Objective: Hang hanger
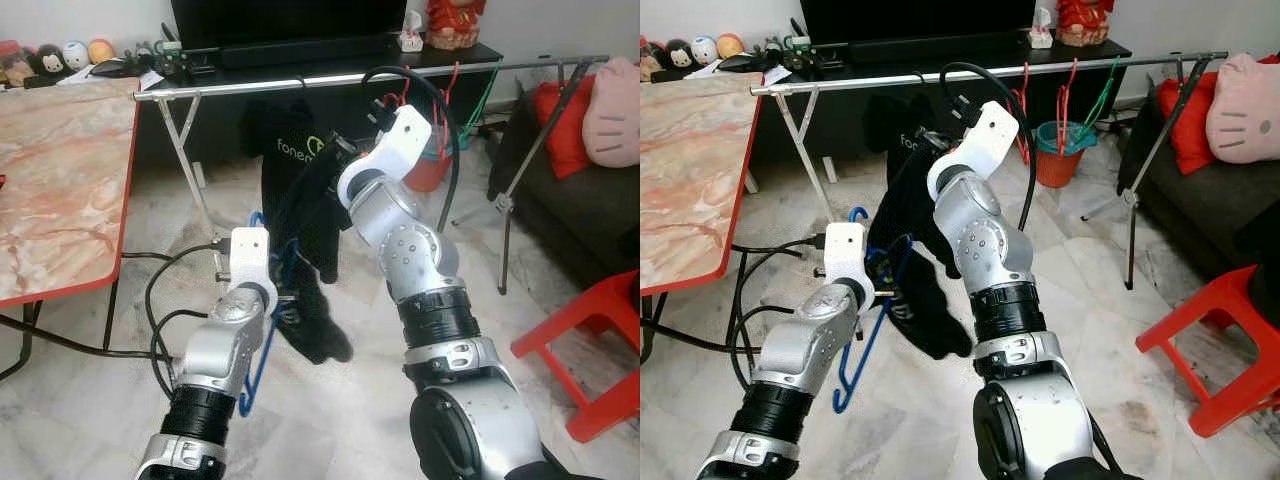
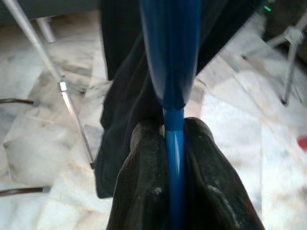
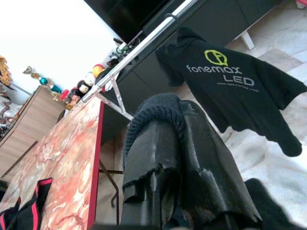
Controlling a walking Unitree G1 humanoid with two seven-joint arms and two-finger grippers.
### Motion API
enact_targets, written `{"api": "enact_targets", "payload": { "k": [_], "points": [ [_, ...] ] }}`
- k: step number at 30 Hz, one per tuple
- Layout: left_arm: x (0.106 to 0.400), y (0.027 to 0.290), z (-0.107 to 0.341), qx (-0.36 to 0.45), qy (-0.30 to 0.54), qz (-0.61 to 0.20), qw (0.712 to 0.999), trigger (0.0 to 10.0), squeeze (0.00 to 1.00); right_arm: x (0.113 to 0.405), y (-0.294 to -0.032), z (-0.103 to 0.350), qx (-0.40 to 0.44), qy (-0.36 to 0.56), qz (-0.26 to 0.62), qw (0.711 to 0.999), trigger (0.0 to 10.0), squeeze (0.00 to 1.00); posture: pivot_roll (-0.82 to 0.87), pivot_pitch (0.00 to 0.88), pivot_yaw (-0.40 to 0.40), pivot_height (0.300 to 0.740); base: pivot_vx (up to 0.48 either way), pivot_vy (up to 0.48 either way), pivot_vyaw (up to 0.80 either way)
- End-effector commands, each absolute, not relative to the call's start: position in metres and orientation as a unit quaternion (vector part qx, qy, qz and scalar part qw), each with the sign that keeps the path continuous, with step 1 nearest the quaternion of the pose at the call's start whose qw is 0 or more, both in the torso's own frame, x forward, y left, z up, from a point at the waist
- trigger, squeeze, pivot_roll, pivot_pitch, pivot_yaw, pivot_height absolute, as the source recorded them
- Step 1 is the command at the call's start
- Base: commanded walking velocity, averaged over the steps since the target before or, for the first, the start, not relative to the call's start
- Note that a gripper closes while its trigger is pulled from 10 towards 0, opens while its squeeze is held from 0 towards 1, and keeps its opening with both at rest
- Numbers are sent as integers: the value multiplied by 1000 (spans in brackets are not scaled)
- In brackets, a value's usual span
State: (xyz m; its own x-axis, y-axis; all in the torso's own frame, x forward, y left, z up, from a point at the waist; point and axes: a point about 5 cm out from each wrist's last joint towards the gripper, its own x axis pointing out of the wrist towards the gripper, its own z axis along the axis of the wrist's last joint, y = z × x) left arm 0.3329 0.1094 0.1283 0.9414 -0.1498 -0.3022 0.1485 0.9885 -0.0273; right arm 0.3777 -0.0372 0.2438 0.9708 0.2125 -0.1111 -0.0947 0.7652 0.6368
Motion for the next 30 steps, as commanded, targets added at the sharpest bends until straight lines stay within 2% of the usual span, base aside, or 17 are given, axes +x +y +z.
{"api": "enact_targets", "payload": {
  "k": [1, 8, 14, 19, 30],
  "points": [
    [329, 105, 130, 15, 151, -104, 983, 10000, 0, 359, -10, 214, 375, 133, 92, 913, 10000, 0, 9, 0, -27, 740, 0, 0, 0],
    [316, 97, 134, 65, 153, -217, 962, 10000, 0, 372, -40, 210, 335, 110, 45, 935, 10000, 0, 11, 0, -30, 740, 0, 0, 0],
    [320, 104, 137, 106, 146, -177, 967, 10000, 0, 376, -52, 209, 328, 102, 25, 939, 10000, 0, 11, 0, -30, 740, 0, 0, 0],
    [315, 100, 139, 162, 141, -196, 957, 10000, 0, 376, -56, 206, 327, 101, 13, 939, 10000, 0, 9, 0, -30, 740, 0, 0, 0],
    [311, 101, 128, 210, 163, -191, 945, 10000, 0, 380, -71, 206, 326, 89, -17, 941, 10000, 0, 10, 0, -26, 740, 0, 0, 0]
  ]
}}
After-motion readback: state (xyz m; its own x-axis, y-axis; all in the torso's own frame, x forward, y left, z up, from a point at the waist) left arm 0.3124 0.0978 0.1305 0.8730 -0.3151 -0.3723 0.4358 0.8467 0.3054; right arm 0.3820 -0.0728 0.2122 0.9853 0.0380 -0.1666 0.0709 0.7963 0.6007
